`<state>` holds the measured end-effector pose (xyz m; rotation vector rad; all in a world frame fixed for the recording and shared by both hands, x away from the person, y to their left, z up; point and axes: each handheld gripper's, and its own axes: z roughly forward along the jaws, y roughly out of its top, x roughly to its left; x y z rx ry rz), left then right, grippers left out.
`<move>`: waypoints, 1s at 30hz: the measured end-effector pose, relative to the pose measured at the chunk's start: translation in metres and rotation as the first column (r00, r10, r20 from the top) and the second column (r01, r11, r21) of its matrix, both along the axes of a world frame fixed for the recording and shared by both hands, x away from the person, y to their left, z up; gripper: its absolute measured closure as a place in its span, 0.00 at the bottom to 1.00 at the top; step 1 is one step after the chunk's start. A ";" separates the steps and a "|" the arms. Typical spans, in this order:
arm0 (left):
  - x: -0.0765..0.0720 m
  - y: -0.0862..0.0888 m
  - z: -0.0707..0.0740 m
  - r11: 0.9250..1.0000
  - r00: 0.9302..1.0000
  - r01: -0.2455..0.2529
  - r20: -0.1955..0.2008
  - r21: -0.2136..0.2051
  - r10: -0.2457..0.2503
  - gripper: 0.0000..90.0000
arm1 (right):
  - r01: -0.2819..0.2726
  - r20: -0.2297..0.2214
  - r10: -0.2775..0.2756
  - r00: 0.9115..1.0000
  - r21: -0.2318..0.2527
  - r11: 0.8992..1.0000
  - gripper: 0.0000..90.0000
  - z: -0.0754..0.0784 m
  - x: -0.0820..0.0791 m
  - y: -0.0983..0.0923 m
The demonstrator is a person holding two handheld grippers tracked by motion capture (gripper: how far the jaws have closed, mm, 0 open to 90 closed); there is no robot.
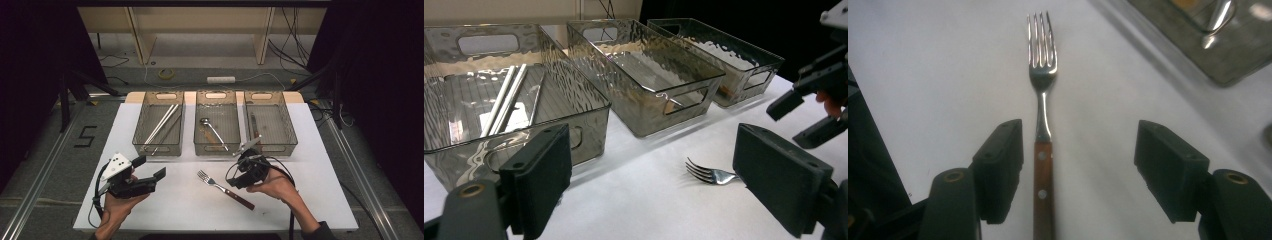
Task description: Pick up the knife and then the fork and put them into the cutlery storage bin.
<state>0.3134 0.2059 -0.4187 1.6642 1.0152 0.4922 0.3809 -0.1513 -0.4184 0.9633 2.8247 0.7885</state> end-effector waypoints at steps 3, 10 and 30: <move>0.000 0.000 0.000 1.000 1.000 -0.001 0.000 0.000 0.001 0.17 | -0.008 -0.014 0.008 1.000 -0.011 1.000 0.46 -0.007 -0.004 0.003; 0.000 0.000 0.000 1.000 1.000 0.000 0.001 0.001 0.000 0.17 | -0.028 -0.036 0.027 0.999 -0.034 0.999 0.52 -0.018 -0.010 0.006; 0.000 -0.001 0.000 1.000 1.000 0.004 0.001 0.007 -0.004 0.17 | -0.053 -0.075 0.046 0.996 -0.094 0.994 0.72 -0.039 -0.018 0.012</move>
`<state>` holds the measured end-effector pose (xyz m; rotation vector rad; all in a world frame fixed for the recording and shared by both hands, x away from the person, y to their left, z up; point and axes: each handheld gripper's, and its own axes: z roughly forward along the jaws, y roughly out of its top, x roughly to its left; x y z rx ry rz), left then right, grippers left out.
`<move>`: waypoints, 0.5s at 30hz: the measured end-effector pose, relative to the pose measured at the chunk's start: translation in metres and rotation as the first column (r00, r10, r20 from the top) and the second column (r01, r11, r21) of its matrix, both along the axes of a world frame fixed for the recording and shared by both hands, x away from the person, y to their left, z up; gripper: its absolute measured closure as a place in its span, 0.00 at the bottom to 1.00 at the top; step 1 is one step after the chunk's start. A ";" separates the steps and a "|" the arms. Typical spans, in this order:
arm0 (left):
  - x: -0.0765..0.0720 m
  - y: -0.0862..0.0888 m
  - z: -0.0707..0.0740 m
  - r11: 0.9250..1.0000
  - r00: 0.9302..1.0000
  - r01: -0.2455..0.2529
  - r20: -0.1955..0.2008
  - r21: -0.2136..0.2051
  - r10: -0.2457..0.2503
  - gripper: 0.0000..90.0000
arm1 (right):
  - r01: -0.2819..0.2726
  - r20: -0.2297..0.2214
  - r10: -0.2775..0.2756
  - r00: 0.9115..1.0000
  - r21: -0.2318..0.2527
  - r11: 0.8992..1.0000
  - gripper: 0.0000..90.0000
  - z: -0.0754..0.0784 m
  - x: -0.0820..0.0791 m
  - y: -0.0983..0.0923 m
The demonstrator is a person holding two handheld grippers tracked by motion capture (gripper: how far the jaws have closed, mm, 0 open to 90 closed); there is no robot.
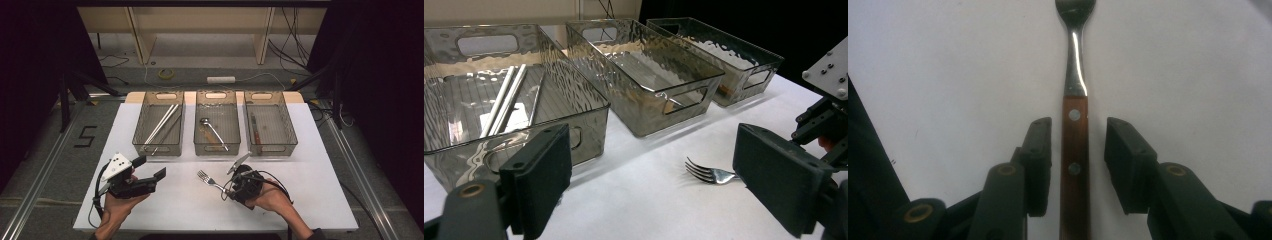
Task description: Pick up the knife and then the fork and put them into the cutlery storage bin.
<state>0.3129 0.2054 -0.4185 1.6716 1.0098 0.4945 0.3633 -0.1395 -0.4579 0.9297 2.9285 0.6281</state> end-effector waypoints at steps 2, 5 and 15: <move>0.000 0.000 0.000 1.000 1.000 -0.001 0.000 0.000 0.001 0.17 | -0.003 0.005 0.003 1.000 -0.007 1.000 0.74 -0.001 0.000 0.001; 0.000 0.000 0.000 1.000 1.000 -0.001 0.000 0.000 0.001 0.17 | -0.004 0.008 0.004 1.000 -0.010 1.000 0.76 -0.002 -0.001 0.001; 0.000 0.000 0.000 1.000 1.000 0.000 0.000 0.000 0.000 0.17 | -0.006 0.015 0.007 1.000 -0.028 1.000 0.80 -0.005 -0.002 0.002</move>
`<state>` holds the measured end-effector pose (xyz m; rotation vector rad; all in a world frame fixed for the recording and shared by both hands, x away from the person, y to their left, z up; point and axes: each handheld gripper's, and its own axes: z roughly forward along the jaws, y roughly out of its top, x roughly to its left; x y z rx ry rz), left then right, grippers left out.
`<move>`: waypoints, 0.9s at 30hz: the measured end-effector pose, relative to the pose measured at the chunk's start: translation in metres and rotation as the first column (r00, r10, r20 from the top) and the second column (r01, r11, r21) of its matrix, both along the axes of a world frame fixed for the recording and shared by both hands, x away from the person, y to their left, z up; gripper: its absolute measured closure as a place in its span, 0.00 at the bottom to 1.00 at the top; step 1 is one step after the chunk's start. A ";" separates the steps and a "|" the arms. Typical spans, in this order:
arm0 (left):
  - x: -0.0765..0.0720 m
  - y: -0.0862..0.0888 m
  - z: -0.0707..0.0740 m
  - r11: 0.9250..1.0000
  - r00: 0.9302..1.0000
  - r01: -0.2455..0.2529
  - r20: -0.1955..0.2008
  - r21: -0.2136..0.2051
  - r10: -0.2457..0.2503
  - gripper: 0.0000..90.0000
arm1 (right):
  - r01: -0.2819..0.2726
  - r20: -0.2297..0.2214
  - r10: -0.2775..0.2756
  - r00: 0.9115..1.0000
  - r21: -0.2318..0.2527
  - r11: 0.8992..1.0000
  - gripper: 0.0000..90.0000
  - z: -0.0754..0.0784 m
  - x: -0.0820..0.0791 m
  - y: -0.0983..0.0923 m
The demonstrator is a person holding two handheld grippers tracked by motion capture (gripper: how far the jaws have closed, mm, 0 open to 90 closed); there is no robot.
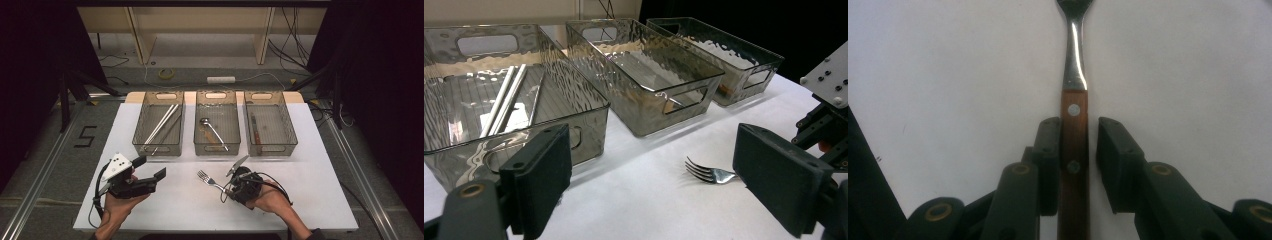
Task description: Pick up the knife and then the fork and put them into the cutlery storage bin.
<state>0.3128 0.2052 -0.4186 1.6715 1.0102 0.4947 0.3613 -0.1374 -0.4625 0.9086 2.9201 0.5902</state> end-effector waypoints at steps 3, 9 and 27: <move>0.000 0.000 0.000 1.000 1.000 0.001 0.000 0.001 -0.001 0.17 | -0.003 0.010 0.003 1.000 -0.008 1.000 0.81 0.000 -0.001 0.001; 0.000 0.000 0.000 1.000 1.000 0.000 -0.001 0.001 0.000 0.17 | -0.005 0.034 0.006 0.999 -0.026 1.000 0.83 -0.001 -0.003 0.003; 0.000 0.000 0.000 1.000 1.000 0.001 -0.001 0.000 -0.001 0.17 | -0.019 0.045 0.021 0.999 -0.045 0.999 0.86 0.000 -0.004 0.005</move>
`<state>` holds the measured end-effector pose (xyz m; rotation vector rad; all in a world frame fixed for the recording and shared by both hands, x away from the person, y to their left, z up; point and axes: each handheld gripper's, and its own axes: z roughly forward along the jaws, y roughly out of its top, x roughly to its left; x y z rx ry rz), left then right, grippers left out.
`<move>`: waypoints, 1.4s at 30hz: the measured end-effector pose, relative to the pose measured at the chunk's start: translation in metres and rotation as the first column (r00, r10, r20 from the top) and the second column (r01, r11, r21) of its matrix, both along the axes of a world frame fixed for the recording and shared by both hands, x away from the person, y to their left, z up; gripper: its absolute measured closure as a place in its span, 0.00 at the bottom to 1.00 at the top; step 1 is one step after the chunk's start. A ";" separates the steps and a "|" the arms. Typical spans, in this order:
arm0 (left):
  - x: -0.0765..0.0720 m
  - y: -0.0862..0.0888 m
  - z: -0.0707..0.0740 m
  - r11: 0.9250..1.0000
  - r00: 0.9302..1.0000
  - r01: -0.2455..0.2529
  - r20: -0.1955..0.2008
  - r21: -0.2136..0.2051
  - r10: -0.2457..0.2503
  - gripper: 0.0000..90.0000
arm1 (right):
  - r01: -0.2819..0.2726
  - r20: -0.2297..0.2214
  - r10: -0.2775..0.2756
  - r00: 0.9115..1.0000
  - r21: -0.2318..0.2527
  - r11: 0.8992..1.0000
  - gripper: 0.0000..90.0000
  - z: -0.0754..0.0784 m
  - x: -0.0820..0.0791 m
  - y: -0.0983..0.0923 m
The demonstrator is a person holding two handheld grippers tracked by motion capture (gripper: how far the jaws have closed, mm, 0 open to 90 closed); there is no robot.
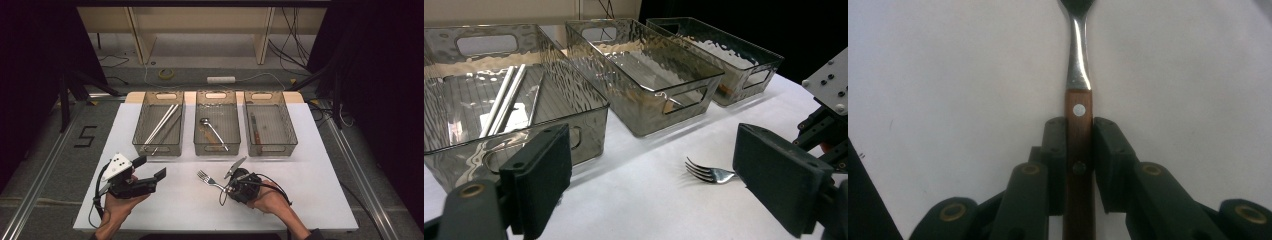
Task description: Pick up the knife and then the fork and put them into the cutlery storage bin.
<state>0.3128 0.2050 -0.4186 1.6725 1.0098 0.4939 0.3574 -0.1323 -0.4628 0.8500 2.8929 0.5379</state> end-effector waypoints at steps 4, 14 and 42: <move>0.000 0.000 0.000 1.000 1.000 0.001 -0.001 0.002 -0.001 0.17 | -0.001 -0.007 0.001 1.000 0.005 1.000 0.86 0.001 0.001 -0.001; 0.000 0.000 0.000 1.000 1.000 0.000 0.000 0.002 0.000 0.17 | 0.000 0.008 0.000 1.000 0.045 0.999 0.86 0.012 0.004 -0.009; 0.000 0.000 0.000 1.000 1.000 -0.001 0.000 0.003 0.001 0.17 | 0.071 0.089 -0.088 0.992 0.180 0.981 0.86 0.056 0.015 -0.046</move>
